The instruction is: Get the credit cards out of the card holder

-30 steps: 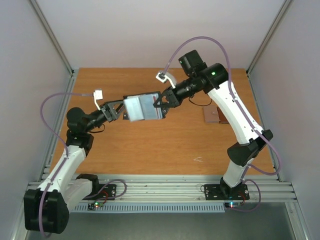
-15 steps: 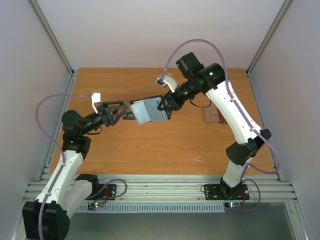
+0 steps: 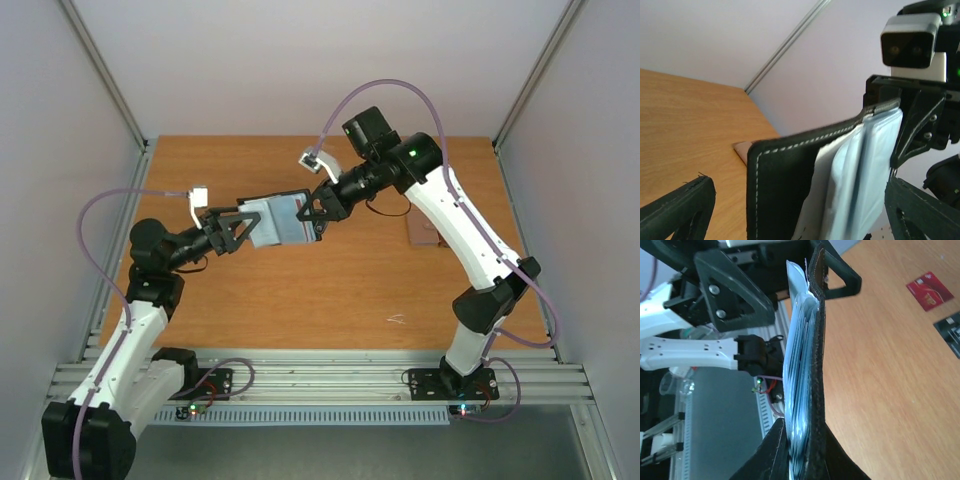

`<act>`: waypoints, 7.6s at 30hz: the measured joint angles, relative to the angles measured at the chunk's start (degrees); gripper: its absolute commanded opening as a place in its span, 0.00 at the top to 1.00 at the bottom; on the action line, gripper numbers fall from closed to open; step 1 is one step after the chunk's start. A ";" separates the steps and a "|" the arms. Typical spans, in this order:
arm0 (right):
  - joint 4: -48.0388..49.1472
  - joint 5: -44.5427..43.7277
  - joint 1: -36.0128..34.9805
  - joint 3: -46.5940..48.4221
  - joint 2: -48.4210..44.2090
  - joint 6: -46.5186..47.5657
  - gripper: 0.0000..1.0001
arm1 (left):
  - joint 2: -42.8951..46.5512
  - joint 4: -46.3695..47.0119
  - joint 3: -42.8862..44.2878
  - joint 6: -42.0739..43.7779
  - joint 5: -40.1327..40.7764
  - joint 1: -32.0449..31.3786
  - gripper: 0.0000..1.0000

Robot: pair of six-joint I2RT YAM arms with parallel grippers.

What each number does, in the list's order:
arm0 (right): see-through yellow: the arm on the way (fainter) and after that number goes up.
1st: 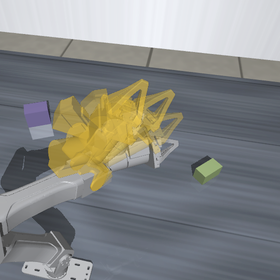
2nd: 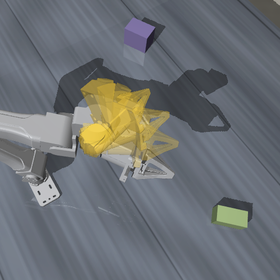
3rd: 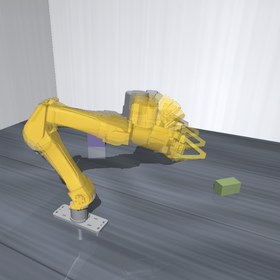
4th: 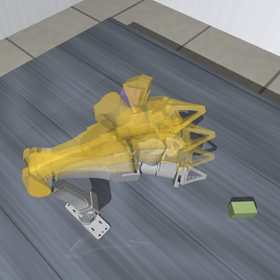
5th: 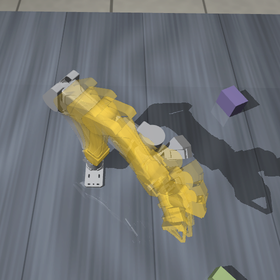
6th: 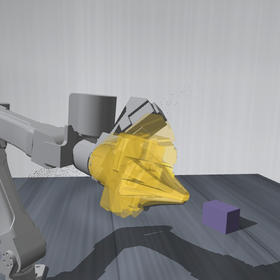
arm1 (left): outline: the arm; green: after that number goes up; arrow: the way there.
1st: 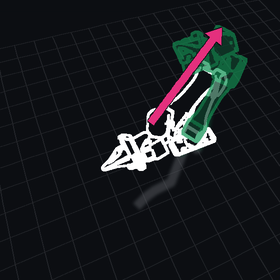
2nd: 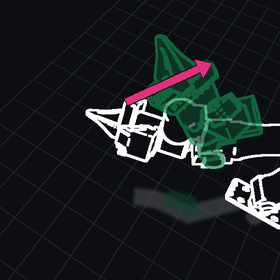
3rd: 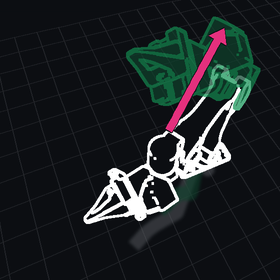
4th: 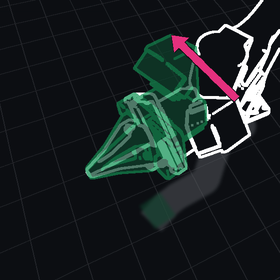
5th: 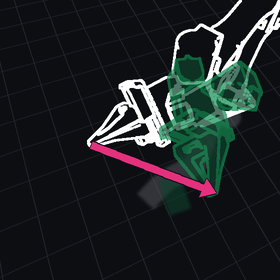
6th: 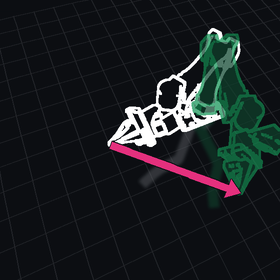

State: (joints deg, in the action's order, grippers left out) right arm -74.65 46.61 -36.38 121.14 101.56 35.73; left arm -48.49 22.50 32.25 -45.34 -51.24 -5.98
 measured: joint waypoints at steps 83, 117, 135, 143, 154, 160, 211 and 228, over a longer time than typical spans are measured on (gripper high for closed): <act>34.95 5.70 0.66 -15.87 -6.95 -14.75 0.99 | 0.04 -0.09 6.23 10.75 0.74 -3.43 0.78; 11.52 -40.89 -15.04 5.99 6.16 -14.51 0.99 | 0.15 -12.85 6.58 27.34 19.21 -4.39 0.01; 6.93 -47.69 -19.82 12.98 9.79 -9.77 0.99 | -0.42 -13.81 6.58 22.97 20.74 -4.46 0.01; 6.84 -48.22 -18.69 12.96 9.73 -9.46 0.99 | 1.29 -18.08 6.58 29.31 26.45 -4.96 0.01; 6.38 -42.18 -11.30 9.29 2.95 -9.92 0.99 | 1.77 -22.58 5.92 31.17 32.35 -1.03 0.01; 6.03 -34.91 -6.75 6.23 -0.39 -9.90 0.99 | 2.84 -17.59 4.13 26.75 21.49 1.11 0.01; 16.83 -12.39 -14.38 0.96 -2.97 -9.57 0.66 | 4.79 -29.27 4.76 12.33 32.98 -0.37 1.00; 47.17 6.93 -3.21 -15.23 2.34 -33.20 0.74 | 6.71 -6.51 3.61 1.84 12.46 -0.09 1.00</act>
State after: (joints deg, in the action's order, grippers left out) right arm -27.49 53.54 -39.59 105.91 103.90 2.52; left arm -41.78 15.99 35.86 -43.51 -38.79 -6.07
